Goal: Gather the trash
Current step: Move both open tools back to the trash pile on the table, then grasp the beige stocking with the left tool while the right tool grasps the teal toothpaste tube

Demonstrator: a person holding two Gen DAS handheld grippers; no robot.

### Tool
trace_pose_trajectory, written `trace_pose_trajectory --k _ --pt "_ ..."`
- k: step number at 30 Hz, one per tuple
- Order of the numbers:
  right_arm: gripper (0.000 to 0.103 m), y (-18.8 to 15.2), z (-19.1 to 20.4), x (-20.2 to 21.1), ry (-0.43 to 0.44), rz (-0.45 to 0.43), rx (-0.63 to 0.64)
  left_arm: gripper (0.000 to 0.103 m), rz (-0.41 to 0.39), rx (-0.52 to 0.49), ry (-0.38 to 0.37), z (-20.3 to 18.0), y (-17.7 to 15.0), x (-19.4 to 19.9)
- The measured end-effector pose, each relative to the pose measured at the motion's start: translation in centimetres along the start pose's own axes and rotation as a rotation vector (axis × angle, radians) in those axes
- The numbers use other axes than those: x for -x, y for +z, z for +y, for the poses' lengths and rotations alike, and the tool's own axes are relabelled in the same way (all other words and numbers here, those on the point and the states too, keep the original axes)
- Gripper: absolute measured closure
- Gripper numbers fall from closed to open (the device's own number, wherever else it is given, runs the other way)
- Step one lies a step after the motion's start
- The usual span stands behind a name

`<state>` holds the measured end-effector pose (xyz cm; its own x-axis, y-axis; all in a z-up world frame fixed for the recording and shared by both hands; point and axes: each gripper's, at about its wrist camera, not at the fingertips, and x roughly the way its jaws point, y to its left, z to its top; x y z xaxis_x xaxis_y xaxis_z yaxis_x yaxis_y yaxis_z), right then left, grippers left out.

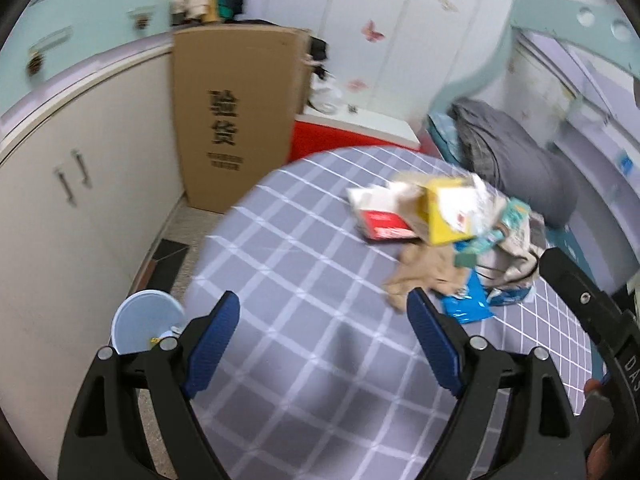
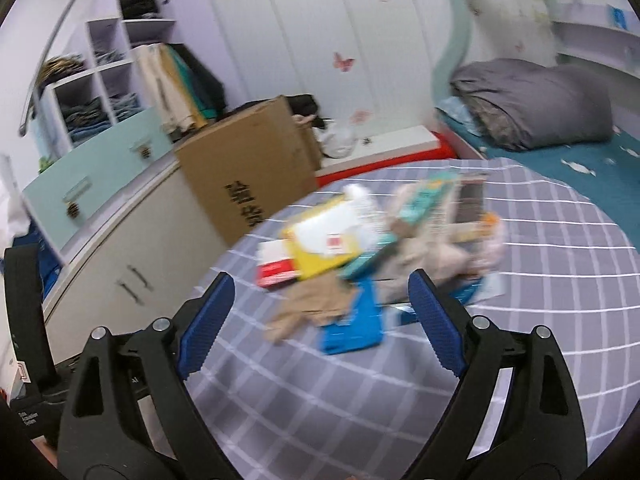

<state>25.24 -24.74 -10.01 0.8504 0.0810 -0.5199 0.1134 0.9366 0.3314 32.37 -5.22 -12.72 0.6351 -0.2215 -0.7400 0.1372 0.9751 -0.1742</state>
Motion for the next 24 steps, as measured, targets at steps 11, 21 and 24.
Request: trace_pose_trajectory --k 11,21,24 --pt "0.016 0.7 -5.2 -0.7 -0.055 0.001 -0.011 0.019 0.034 -0.174 0.028 -7.1 0.8 -5.6" --pt "0.016 0.6 -5.4 -1.3 -0.050 0.025 0.004 0.098 0.094 -0.224 -0.033 -7.5 0.7 -7.3" --pt "0.016 0.6 -5.0 -1.5 -0.051 0.028 0.012 0.099 0.068 -0.206 -0.039 -6.3 0.5 -6.1"
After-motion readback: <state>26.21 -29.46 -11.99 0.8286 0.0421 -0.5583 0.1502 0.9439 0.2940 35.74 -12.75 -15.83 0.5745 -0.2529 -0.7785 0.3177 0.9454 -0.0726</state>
